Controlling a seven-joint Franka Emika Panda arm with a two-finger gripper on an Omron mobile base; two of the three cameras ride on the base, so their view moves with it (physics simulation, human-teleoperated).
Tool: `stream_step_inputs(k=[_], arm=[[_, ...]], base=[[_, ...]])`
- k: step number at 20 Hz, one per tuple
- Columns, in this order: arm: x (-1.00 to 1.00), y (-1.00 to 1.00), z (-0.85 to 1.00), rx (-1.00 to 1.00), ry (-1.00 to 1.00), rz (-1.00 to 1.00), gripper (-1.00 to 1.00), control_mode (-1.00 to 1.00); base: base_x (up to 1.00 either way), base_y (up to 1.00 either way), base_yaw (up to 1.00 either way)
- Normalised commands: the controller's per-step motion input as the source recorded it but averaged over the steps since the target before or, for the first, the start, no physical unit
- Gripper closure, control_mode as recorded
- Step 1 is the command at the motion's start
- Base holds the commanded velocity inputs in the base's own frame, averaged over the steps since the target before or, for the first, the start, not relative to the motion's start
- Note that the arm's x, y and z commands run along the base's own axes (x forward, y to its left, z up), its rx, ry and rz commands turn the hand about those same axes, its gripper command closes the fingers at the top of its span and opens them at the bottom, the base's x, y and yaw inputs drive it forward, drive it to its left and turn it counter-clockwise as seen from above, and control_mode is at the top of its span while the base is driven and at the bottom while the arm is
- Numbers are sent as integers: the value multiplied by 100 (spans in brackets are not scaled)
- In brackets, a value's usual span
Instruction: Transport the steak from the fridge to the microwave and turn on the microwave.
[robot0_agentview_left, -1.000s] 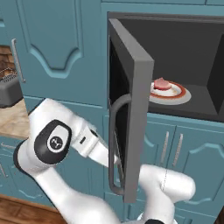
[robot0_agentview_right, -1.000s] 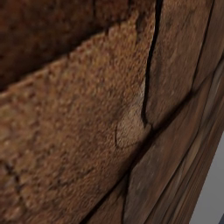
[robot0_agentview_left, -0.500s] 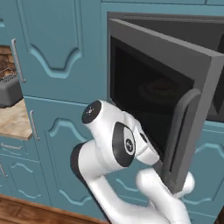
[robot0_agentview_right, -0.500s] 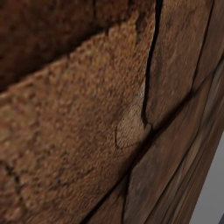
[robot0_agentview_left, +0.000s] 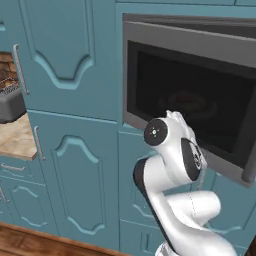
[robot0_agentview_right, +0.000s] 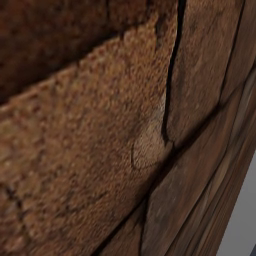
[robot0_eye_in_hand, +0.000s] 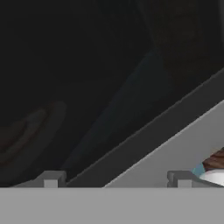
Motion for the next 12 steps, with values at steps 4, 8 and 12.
stream_step_inputs(k=[4,8,12], arm=[[74,-94,0,0,-31,0,-100,-100],[63,-85,0,0,-31,0,-100,-100],[37,-72,0,0,-35,0,-100,-100]], base=[[0,0,0],[0,0,0],[0,0,0]])
